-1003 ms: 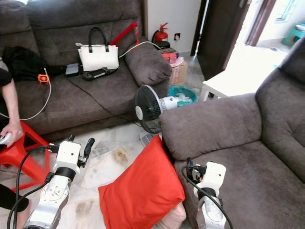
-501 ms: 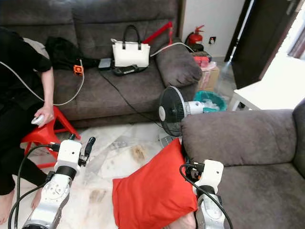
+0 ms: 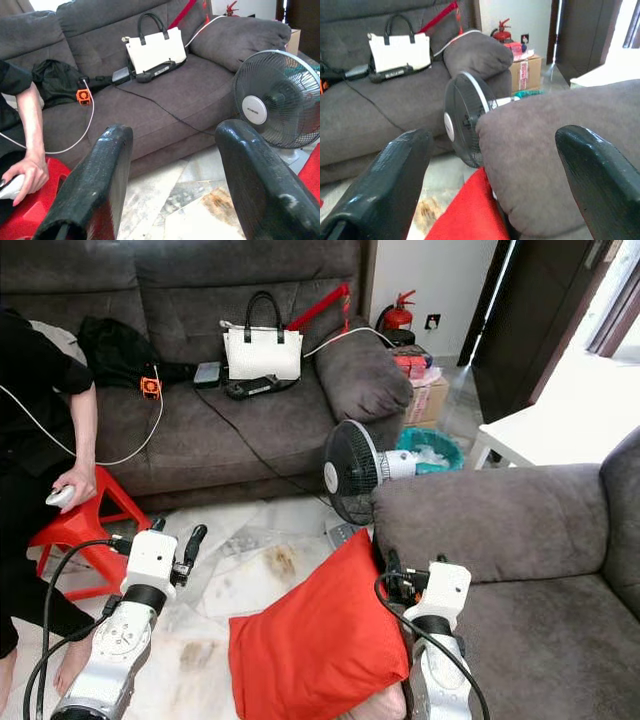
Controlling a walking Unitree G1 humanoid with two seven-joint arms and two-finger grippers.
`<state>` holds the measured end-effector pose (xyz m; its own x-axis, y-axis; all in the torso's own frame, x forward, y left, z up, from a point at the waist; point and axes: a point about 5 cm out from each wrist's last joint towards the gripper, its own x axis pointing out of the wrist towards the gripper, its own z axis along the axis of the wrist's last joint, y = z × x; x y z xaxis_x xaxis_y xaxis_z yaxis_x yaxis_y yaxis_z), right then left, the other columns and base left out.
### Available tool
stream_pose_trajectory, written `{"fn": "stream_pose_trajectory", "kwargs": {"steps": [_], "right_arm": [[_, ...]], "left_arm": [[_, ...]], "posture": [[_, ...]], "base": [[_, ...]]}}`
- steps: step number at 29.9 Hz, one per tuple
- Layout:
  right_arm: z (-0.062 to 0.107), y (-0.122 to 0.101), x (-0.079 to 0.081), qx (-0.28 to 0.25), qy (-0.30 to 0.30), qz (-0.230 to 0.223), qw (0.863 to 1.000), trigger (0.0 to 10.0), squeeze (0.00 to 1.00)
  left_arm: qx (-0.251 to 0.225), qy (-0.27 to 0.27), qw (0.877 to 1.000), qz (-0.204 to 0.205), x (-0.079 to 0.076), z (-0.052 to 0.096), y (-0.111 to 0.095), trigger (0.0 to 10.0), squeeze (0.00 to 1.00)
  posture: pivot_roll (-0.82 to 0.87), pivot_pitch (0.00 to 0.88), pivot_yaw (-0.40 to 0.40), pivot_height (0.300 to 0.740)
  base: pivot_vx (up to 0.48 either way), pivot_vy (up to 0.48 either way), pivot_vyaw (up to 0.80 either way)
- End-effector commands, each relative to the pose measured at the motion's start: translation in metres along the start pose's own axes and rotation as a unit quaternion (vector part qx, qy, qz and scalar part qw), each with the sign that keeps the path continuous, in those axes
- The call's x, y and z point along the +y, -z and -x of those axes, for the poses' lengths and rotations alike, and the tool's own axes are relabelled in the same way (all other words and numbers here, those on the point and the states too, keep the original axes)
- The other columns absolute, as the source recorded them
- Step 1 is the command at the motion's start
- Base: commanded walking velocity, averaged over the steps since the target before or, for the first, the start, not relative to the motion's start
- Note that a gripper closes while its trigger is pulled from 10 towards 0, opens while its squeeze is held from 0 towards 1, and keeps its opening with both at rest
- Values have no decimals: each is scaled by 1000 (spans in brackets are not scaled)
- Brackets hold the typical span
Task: Move the pillow to the sofa from floor
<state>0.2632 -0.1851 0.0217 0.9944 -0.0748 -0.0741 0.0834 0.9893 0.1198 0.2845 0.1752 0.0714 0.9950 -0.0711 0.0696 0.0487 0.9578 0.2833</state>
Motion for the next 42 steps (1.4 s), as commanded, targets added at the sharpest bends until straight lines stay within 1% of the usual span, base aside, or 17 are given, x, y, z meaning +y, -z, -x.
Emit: {"fn": "stream_pose_trajectory", "kwargs": {"steps": [1,3,12,14,16,28,30,31,33,42], "right_arm": [[-2,-5,5,-11,-5,1,1000,10000,0],[-3,-7,7,-12,-10,4,1000,10000,0],[-2,-6,7,-1,-5,7,1000,10000,0],[-1,-6,7,1,-5,7,1000,10000,0],[-1,-6,7,1,-5,7,1000,10000,0],[-1,-5,12,7,-17,5,1000,10000,0],[-1,-5,13,8,-19,5,1000,10000,0],[-1,-5,13,8,-19,5,1000,10000,0],[-1,-6,13,4,-21,6,1000,10000,0],[-2,-8,11,1,-18,9,1000,10000,0]], "left_arm": [[-9,3,1000,4,-1,-2,-4,10000,0],[-12,-1,1000,9,0,-3,-6,10000,0],[-14,-3,1000,14,1,-3,-7,10000,0],[-14,-2,1000,16,0,-3,-7,10000,0],[-14,-2,1000,16,0,-3,-7,10000,0],[-12,2,1000,17,0,-3,-7,10000,0],[-12,3,1000,17,0,-3,-7,10000,0],[-12,3,1000,17,0,-3,-7,10000,0],[-12,3,1000,17,0,-3,-7,10000,0],[-9,4,1000,19,-1,-3,-6,10000,0]], "posture": [[89,13,-29,740],[89,13,-29,740],[89,20,-29,740],[89,20,-29,720],[89,20,-29,715],[94,20,-29,635],[94,20,-29,615],[94,20,-29,615],[94,20,-29,600],[95,15,-32,596]], "base": [[0,0,0],[0,0,0],[0,0,0],[0,0,0],[0,0,0],[0,0,0],[0,0,0],[0,0,0],[0,0,0],[0,0,0]]}}
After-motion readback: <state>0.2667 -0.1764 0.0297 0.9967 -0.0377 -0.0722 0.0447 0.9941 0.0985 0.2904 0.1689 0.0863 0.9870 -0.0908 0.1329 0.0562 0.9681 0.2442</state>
